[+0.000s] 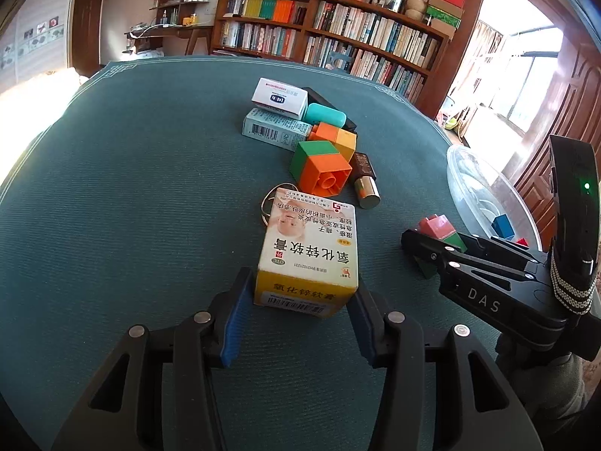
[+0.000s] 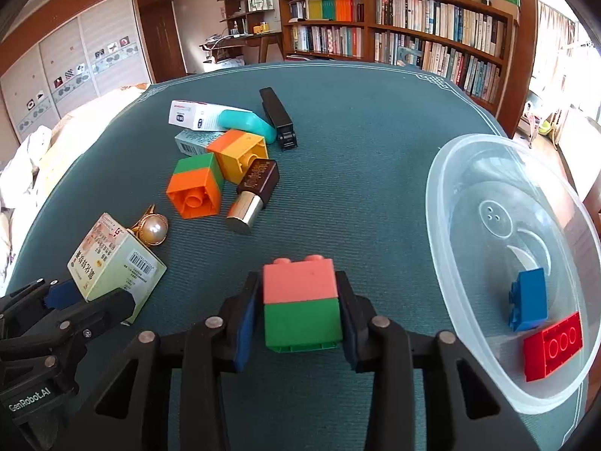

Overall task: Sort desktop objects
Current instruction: 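Grasp the pink-green lego block with the right gripper while the left gripper holds the box, then carry the box and block over the clear bowl and release both inside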

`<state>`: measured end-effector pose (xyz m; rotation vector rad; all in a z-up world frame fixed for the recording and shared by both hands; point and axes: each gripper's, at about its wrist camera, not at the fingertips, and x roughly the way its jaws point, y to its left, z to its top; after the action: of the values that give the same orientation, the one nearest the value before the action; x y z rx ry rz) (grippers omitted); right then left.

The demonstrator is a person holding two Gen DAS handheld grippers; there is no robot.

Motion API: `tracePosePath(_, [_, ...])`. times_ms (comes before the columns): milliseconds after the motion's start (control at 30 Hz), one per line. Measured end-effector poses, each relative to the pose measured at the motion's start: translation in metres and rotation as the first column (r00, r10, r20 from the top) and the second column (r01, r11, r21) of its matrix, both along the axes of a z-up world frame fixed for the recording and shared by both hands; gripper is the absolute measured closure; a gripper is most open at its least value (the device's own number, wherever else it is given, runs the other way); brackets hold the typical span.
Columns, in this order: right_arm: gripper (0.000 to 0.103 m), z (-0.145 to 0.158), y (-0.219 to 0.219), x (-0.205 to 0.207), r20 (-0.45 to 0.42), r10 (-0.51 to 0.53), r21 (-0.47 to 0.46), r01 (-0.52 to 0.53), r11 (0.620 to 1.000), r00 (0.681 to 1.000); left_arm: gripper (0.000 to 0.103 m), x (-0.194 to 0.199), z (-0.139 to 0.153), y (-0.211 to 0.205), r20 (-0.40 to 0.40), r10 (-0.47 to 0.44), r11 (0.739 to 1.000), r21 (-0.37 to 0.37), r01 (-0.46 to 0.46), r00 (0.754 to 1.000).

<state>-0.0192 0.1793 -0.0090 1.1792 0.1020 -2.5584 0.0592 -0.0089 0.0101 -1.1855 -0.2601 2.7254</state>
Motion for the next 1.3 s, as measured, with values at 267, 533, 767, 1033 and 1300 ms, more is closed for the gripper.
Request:
tracePosePath(267, [0.066,0.010,-0.004,0.022,-0.019,0.119,-0.094,-0.120,0.988,0.993,0.052,0.009,0.008,0.010,-0.041,-0.017,0.999,-0.039,0.015,0.999])
tracePosePath(533, [0.066,0.041,0.024,0.032,-0.106,0.078,-0.145,-0.093,0.985,0.991,0.052,0.013,0.020,0.027,-0.065,-0.046,0.998,-0.053,0.042,0.997])
tracePosePath(767, [0.066,0.052,0.083,0.016,-0.125,-0.073,-0.164,0.052,0.985,0.989,0.052,0.004,0.028,0.047,-0.076,-0.078,0.996,-0.057,0.074,0.994])
tracePosePath(1033, [0.066,0.045,0.141,0.005,-0.103,-0.211,-0.167,0.192,0.967,0.972,0.052,-0.008,0.043,0.069,-0.105,-0.124,0.991,-0.064,0.118,0.987])
tracePosePath(1300, [0.066,0.046,0.184,0.000,-0.107,-0.310,-0.160,0.292,0.943,0.945,0.052,-0.028,0.059,0.105,-0.137,-0.202,0.979,-0.051,0.197,0.970])
